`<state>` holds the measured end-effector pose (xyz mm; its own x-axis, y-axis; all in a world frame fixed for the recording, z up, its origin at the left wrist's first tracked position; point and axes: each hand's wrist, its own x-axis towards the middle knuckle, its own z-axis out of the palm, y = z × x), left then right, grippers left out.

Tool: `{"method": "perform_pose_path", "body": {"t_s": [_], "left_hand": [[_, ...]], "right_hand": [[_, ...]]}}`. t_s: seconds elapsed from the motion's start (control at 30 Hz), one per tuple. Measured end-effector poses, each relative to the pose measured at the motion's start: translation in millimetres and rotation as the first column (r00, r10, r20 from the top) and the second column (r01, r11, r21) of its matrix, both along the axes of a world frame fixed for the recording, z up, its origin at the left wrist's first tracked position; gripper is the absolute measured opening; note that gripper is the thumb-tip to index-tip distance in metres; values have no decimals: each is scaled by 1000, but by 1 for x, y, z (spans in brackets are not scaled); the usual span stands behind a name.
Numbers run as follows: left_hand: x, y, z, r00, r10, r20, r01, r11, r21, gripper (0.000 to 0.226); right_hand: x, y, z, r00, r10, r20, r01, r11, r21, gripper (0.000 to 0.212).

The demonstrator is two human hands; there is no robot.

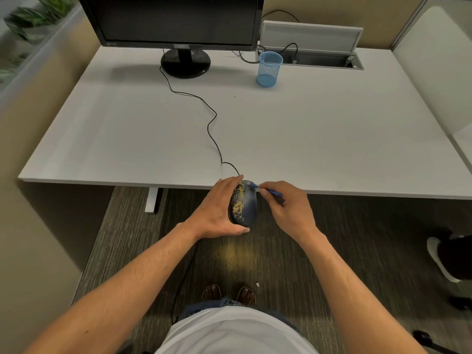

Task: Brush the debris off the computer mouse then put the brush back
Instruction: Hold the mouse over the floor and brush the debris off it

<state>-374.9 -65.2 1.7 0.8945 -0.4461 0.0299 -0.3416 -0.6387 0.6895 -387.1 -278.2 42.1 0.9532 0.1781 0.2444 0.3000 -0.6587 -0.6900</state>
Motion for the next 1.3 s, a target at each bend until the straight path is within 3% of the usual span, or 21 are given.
{"method": "perform_pose_path", "body": {"t_s": [0.23,0.33,0.5,0.67,0.83,1.07,1.3], "left_hand": [[0,7,-2,999,37,-15,-37,999,-19,119],[2,9,-1,999,46,-16,-47,999,-19,118],[6,6,1,999,50,-19,-50,998,-22,120],[7,6,1,1000,25,-2,-25,999,-20,119],[2,4,3,1000,5,-19,-6,1000,-19,119],[1,6,5,1000,-13,2,13,999,-40,114],[3,14,-2,999,23,-24,-23,1000,-20,118]], "right_hand": [[-43,-1,-11,985,84,152,-74,995,-72,17],[-62,-1,-13,978,97,185,-87,994,-61,26],[-80,4,-17,967,159,198,-150,987,-58,23],[-61,-1,-4,962,94,256,-98,995,3,21],[-19,-1,3,978,-51,201,36,997,75,14],[11,9,-2,994,45,98,-36,995,-89,21],[-12,10,-5,985,137,103,-125,986,-114,19]]}}
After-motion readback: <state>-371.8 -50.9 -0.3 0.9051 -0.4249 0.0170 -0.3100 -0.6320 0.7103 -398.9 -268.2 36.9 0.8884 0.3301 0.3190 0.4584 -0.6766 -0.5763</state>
